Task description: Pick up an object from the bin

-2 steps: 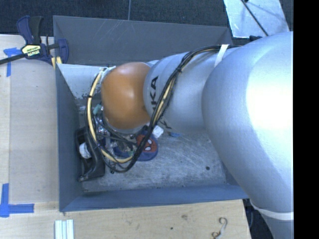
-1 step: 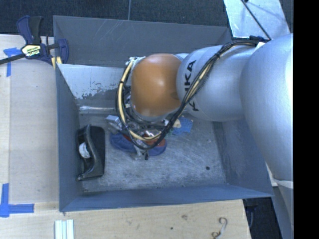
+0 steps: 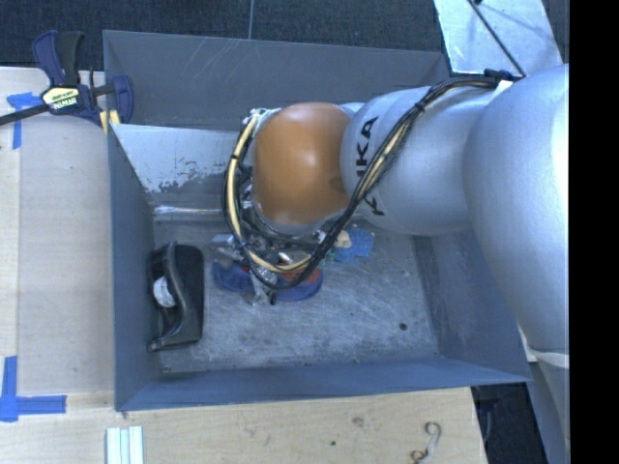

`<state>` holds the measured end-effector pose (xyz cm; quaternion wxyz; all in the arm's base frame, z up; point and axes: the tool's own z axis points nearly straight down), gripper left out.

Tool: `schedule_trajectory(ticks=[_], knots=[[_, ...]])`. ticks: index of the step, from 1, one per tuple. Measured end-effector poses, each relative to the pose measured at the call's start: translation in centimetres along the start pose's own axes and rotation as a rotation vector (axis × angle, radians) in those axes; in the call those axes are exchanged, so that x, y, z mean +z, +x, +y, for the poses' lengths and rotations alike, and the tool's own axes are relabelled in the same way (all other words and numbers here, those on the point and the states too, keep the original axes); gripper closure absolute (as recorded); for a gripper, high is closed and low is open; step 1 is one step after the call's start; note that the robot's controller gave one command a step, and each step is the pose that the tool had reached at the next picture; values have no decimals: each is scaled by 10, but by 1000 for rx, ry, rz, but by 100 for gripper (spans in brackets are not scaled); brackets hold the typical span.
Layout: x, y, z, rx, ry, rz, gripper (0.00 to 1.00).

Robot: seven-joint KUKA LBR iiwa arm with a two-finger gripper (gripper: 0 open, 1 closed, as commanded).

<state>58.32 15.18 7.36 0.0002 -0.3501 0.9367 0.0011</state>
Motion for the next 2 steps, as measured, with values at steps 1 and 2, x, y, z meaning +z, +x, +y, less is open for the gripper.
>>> schedule_trajectory(ticks=[1,2], knots=[[-124,-9,5,6,7,-10,100],[-193,15,-10,-366,7,-5,100]])
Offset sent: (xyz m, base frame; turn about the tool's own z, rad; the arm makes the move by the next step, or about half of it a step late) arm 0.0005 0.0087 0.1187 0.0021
